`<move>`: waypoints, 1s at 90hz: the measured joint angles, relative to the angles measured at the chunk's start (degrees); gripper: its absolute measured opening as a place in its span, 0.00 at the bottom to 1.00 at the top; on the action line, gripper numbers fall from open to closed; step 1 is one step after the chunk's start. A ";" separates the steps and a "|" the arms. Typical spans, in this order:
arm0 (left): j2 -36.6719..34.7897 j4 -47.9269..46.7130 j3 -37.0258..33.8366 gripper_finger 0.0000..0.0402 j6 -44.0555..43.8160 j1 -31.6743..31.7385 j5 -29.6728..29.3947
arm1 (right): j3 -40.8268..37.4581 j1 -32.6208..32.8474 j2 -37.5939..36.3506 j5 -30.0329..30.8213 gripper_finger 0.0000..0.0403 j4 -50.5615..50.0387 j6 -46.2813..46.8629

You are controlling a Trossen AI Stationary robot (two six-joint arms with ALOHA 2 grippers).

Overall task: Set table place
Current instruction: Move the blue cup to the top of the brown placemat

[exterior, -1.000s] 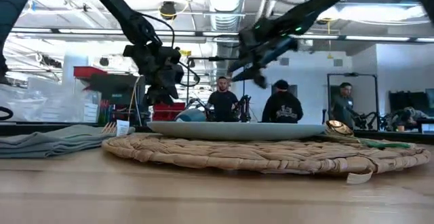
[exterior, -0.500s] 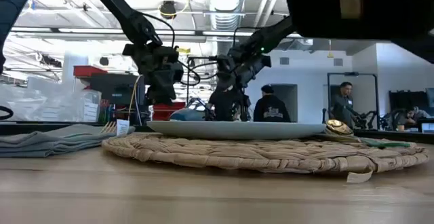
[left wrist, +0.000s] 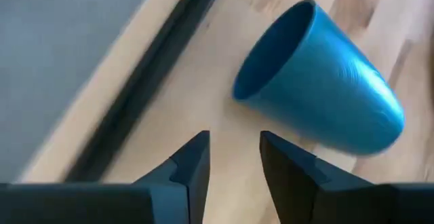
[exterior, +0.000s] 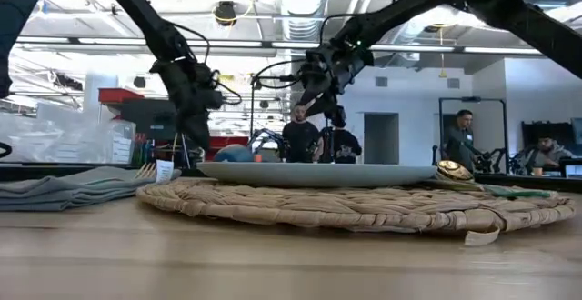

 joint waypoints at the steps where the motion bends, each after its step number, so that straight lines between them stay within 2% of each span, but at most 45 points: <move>1: 0.00 -0.34 0.29 0.28 0.81 0.30 0.26 | 0.00 0.00 -0.05 0.10 0.32 -0.34 -0.31; 17: 0.00 -6.09 3.33 0.26 17.26 4.18 8.48 | 0.00 0.16 -0.09 0.26 0.32 -3.08 -1.33; 30: 0.00 -5.27 2.86 0.21 22.37 4.42 13.79 | 0.00 0.52 -0.09 0.20 0.32 -3.01 -1.35; 43: 1.03 -2.76 2.04 0.16 21.84 3.78 14.29 | 0.00 0.57 -0.09 0.09 0.32 -3.48 -1.35; 68: 8.42 -4.73 2.04 0.14 21.67 3.53 14.71 | 0.00 0.70 -0.09 0.04 0.32 -4.55 -1.18; 90: 8.59 -8.17 3.36 0.14 21.47 1.36 21.14 | 0.00 0.99 -0.09 -0.11 0.32 -5.72 -2.11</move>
